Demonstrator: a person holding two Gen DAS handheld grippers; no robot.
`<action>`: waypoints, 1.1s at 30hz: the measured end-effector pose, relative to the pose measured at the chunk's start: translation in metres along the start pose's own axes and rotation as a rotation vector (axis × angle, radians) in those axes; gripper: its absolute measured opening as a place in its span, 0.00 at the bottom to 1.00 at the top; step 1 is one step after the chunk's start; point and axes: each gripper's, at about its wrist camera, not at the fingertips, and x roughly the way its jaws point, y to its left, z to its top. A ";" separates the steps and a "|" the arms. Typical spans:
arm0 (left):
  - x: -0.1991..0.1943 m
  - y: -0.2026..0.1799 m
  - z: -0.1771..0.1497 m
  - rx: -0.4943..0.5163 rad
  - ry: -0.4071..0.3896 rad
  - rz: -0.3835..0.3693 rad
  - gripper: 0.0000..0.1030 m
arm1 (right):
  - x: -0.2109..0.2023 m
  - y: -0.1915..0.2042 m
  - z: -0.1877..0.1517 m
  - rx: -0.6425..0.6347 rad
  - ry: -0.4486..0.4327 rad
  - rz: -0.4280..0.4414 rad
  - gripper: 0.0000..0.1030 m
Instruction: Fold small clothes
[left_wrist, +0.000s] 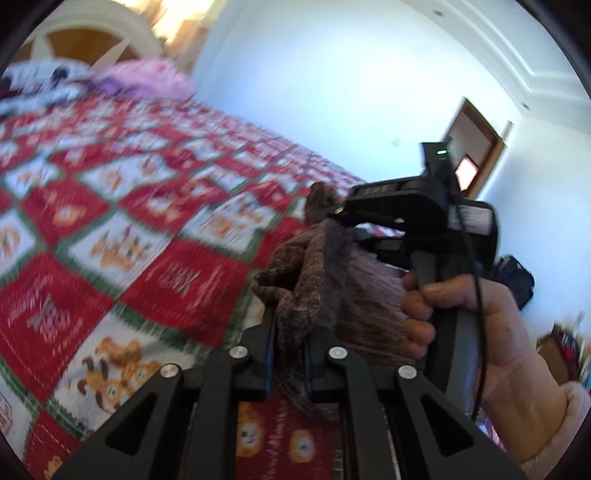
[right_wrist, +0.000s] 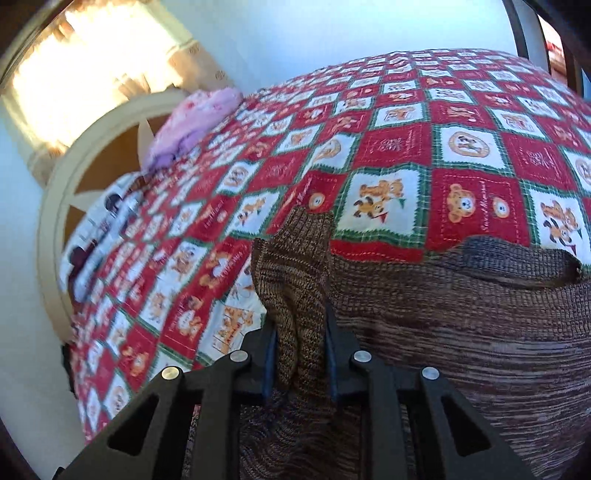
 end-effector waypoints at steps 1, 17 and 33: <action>-0.001 -0.006 0.001 0.031 -0.007 -0.004 0.12 | -0.002 -0.003 0.001 0.004 0.001 0.004 0.21; 0.004 -0.094 -0.028 0.362 0.010 -0.136 0.12 | -0.050 -0.082 -0.012 0.134 -0.040 0.091 0.20; 0.017 -0.163 -0.062 0.505 0.075 -0.242 0.12 | -0.103 -0.146 -0.027 0.161 -0.084 0.075 0.20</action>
